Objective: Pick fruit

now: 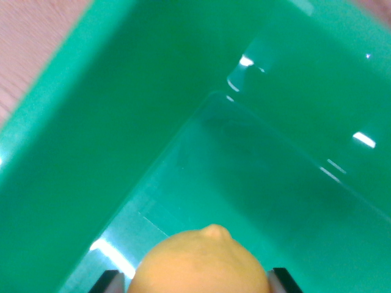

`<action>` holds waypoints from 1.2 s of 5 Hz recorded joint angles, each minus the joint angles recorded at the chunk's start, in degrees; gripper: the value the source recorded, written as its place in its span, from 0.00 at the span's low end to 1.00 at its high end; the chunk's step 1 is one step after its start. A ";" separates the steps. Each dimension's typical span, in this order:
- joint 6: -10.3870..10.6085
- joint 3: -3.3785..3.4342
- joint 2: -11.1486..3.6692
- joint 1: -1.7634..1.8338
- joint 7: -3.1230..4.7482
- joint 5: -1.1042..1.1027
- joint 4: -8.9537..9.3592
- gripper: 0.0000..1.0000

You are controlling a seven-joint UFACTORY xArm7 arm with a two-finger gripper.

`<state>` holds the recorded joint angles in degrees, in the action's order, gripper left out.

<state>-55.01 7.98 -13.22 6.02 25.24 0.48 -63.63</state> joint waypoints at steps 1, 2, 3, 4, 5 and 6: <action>-2.55 0.05 1.02 -0.07 0.03 0.14 -1.54 1.00; -2.55 0.05 1.02 -0.07 0.03 0.14 -1.54 1.00; -5.23 0.11 2.10 -0.15 0.06 0.29 -3.15 1.00; -5.23 0.11 2.10 -0.15 0.06 0.29 -3.15 1.00; -7.94 0.16 3.19 -0.23 0.10 0.43 -4.78 1.00; -7.94 0.16 3.19 -0.23 0.10 0.43 -4.78 1.00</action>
<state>-62.95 8.15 -10.04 5.79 25.34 0.92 -68.41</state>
